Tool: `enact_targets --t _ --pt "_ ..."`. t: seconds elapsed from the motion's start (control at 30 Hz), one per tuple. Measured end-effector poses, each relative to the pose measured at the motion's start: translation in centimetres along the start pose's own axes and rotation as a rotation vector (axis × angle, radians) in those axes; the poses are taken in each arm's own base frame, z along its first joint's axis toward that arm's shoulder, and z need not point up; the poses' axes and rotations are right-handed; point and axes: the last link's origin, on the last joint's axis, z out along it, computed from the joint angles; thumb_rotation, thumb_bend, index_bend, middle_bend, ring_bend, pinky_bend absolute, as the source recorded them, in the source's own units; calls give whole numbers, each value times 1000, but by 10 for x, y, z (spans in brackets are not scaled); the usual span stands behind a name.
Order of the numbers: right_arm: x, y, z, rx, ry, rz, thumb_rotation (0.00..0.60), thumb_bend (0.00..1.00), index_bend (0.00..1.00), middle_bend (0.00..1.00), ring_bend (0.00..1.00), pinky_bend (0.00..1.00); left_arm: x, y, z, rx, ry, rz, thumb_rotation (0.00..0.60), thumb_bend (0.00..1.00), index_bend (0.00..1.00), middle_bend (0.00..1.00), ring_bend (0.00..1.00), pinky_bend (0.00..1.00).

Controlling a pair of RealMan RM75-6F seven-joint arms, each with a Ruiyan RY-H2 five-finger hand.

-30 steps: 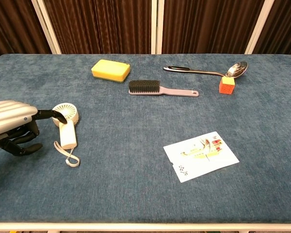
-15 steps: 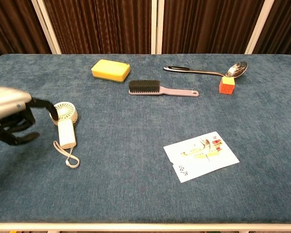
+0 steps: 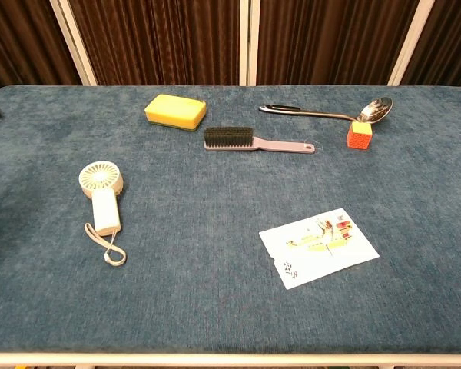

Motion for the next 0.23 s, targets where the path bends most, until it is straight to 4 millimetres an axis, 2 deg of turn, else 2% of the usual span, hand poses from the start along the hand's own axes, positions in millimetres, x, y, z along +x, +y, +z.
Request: enact_targets --t 0.23 --pt "3 1 -3 -3 20 -14 600 280 0 0 0 0 6 -36 -25 109 39 -27 600 157 206 189 79 262"
